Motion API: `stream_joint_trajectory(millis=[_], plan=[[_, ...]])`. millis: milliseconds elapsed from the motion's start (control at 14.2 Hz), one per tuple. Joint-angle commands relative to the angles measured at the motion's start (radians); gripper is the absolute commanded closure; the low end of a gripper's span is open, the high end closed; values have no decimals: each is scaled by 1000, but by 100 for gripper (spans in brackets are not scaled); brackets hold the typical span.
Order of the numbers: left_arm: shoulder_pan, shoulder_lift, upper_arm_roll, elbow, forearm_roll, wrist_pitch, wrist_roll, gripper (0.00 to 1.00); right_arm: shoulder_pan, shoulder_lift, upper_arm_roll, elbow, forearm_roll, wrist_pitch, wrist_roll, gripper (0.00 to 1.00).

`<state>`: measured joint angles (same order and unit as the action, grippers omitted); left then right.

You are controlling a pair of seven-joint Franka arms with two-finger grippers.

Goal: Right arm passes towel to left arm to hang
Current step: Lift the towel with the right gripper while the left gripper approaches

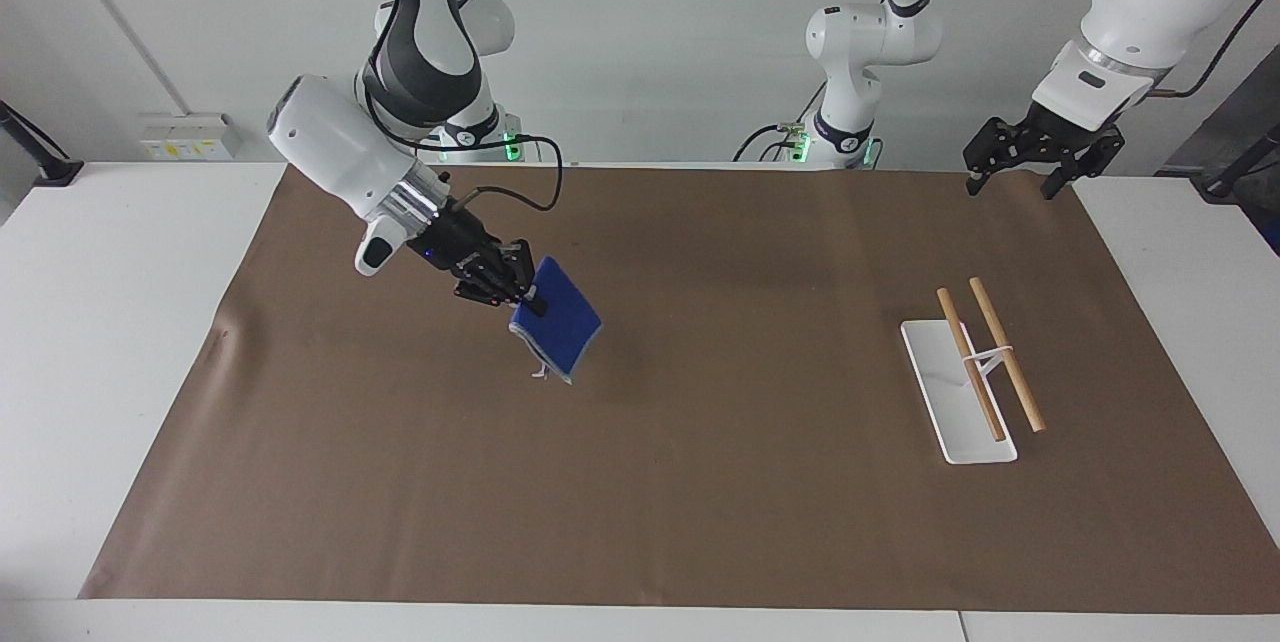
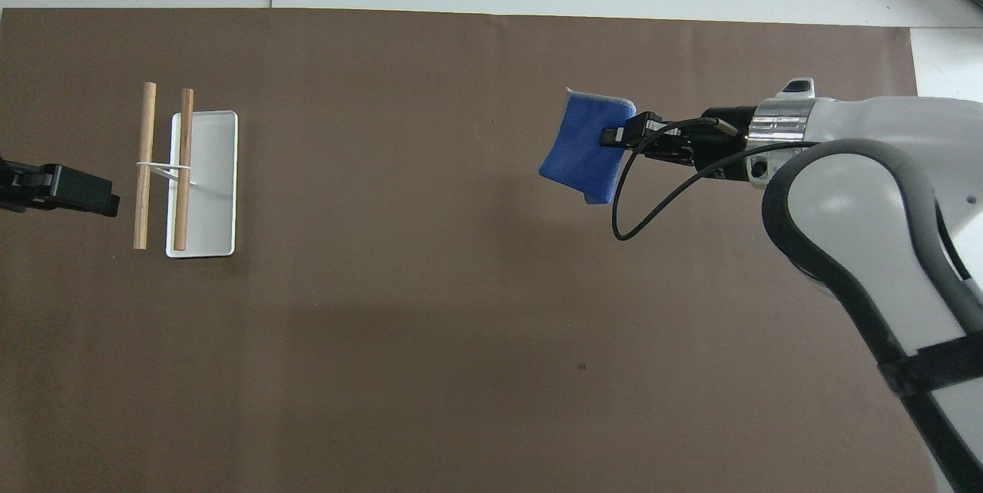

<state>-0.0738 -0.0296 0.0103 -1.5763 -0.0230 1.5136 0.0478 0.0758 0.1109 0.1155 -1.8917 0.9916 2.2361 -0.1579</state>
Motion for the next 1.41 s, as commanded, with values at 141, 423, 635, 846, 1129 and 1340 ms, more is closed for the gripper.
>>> stream_joint_trajectory(millis=[141, 423, 635, 846, 1129, 1340], plan=[[-11, -19, -3, -17, -5, 26, -12, 0, 41, 10, 35, 11, 362, 37, -17, 100], [-15, -21, -15, -44, -64, 89, -77, 0, 122, 21, 35, 11, 586, 101, -23, 100], [-53, -38, -16, -92, -181, 187, -292, 0, 160, 16, 35, 11, 718, 111, -28, 100], [-99, -65, -16, -177, -313, 333, -565, 0, 185, 13, 35, 11, 756, 112, -31, 100], [-179, -84, -16, -264, -420, 523, -888, 0, 188, 12, 35, 11, 763, 114, -31, 100], [-237, -98, -16, -329, -478, 650, -1046, 0, 188, 12, 35, 9, 762, 116, -31, 100]])
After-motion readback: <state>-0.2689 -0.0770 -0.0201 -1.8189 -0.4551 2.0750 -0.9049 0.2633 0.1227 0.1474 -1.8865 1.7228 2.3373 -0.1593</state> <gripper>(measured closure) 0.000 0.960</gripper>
